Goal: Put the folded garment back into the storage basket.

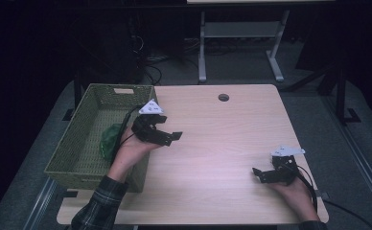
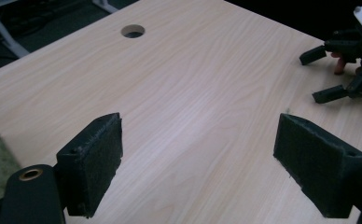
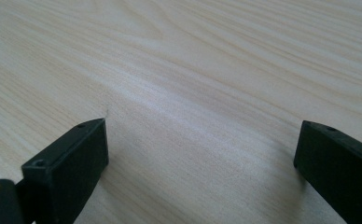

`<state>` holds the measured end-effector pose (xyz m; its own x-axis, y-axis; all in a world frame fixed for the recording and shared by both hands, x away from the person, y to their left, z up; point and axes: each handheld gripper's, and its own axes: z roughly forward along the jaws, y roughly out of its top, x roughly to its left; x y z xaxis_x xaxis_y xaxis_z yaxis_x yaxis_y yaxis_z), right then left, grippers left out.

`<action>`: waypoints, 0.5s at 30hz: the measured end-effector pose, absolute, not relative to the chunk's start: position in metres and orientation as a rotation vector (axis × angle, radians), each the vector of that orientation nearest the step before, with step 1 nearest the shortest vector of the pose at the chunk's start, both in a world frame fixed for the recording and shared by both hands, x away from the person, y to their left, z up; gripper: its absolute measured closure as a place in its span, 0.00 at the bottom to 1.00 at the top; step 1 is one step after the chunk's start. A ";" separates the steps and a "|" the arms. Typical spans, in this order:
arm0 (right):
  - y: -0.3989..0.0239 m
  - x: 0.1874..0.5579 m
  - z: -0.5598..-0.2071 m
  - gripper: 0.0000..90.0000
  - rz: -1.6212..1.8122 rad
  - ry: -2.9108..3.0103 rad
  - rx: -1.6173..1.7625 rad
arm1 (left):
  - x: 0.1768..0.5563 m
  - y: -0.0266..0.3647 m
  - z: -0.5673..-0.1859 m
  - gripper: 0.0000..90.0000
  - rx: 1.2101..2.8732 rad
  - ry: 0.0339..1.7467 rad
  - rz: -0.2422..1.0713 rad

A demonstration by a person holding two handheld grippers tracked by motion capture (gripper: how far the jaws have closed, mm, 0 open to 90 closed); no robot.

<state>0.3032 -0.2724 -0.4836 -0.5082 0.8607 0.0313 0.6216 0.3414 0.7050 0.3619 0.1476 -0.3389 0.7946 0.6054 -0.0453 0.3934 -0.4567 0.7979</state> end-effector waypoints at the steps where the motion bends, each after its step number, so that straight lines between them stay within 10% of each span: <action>1: -0.272 0.303 -0.484 0.03 0.958 2.264 1.311 | 0.361 0.144 -0.341 0.17 2.109 0.736 0.307; 15: -0.272 0.303 -0.484 0.03 0.958 2.264 1.311 | 0.353 0.099 -0.380 0.16 2.199 0.667 0.261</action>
